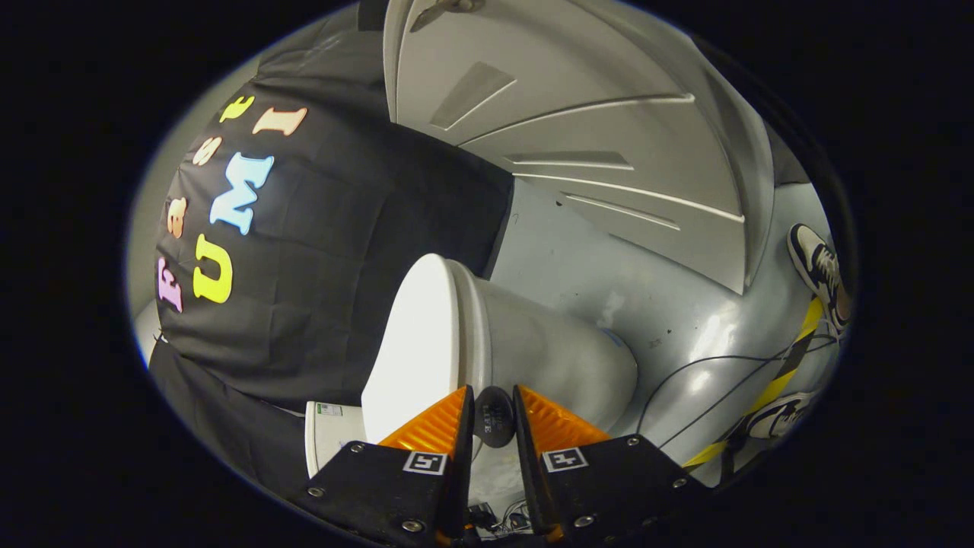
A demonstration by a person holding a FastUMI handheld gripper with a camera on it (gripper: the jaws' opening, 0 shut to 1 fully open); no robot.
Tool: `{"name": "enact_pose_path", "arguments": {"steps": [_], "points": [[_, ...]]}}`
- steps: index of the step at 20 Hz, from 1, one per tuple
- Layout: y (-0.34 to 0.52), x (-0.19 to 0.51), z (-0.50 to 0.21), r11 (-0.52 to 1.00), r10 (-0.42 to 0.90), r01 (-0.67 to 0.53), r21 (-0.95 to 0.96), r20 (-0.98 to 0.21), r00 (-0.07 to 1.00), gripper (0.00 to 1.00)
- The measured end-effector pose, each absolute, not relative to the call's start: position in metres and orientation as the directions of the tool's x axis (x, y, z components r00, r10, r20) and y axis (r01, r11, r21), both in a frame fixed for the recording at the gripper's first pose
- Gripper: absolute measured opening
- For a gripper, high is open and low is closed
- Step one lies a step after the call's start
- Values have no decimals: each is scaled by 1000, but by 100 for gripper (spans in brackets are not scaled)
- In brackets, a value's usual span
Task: Open the toilet lid.
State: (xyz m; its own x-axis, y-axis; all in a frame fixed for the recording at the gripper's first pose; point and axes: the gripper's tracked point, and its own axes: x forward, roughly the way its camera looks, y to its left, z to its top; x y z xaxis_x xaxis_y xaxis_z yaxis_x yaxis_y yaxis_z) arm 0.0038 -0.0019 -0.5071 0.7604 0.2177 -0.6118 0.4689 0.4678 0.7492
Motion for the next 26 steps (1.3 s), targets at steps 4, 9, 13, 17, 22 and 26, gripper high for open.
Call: {"name": "enact_pose_path", "arguments": {"steps": [4, 9, 13, 17, 22, 26], "points": [[-4, 4, -505, 447, 202, 474, 759, -602, 773, 22], [-5, 8, -495, 463, 160, 475, 748, -598, 785, 6], [-3, 6, -491, 547, 151, 460, 700, -623, 767, 1], [-2, 5, -483, 623, 163, 426, 656, -641, 750, 1], [0, 6, -462, 692, 152, 387, 610, -647, 747, 1], [2, 6, -451, 768, 142, 335, 545, -657, 741, 1]]}}
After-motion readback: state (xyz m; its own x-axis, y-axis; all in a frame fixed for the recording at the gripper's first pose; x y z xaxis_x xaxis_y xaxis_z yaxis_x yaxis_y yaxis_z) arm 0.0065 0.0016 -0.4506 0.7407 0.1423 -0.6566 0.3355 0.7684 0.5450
